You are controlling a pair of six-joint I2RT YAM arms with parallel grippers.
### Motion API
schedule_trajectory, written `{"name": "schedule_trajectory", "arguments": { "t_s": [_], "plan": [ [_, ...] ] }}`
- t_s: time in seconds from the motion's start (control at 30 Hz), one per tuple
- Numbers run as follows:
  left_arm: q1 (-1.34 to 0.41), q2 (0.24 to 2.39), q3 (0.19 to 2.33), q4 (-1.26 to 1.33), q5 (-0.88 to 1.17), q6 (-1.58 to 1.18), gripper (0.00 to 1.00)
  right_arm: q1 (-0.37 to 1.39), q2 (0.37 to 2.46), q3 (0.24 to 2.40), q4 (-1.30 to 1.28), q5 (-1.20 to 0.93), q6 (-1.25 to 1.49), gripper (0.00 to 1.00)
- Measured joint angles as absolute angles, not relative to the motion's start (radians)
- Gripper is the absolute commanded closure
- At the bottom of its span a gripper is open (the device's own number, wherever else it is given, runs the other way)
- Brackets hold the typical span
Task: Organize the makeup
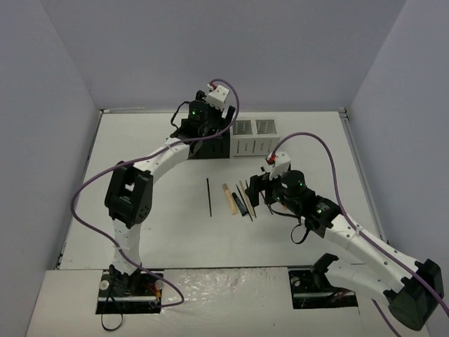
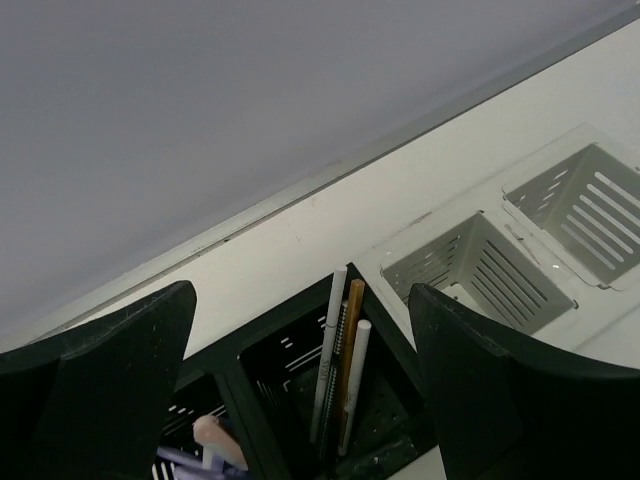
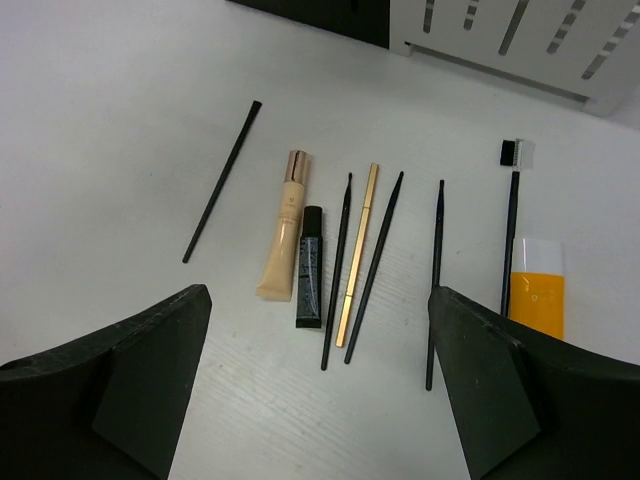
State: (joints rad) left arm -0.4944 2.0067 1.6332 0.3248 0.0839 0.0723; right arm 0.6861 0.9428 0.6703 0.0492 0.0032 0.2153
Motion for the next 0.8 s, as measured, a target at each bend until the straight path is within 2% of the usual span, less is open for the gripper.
{"name": "schedule_trajectory", "arguments": {
  "t_s": [0.1, 0.13, 0.17, 0.27, 0.3, 0.53, 0.8],
  "plan": [
    [-0.494, 1.924, 1.594, 0.268, 0.056, 0.054, 0.03, 0.686, 1.001, 0.693, 0.016, 0.003, 0.231, 0.36],
    [-0.494, 1.883, 1.580, 0.237, 0.037, 0.038, 0.03, 0.686, 1.030, 0.704, 0.009, 0.003, 0.239, 0.42],
    [-0.494, 1.829, 1.564, 0.189, 0.012, 0.021, 0.03, 0.686, 1.062, 0.715, 0.005, 0.003, 0.245, 0.45],
    [-0.493, 1.655, 1.540, 0.060, -0.052, -0.027, 0.03, 0.686, 1.155, 0.731, 0.000, 0.003, 0.266, 0.64],
    [-0.490, 1.593, 1.532, 0.016, -0.072, -0.044, 0.03, 0.686, 1.185, 0.731, -0.003, 0.003, 0.273, 0.67],
    [-0.469, 1.209, 1.374, -0.264, -0.148, -0.178, 0.03, 0.686, 1.374, 0.739, -0.012, 0.011, 0.301, 0.75],
    [-0.469, 0.889, 0.923, -0.513, -0.163, -0.250, 0.03, 0.689, 1.507, 0.796, -0.001, 0.027, 0.315, 0.81]
  ]
}}
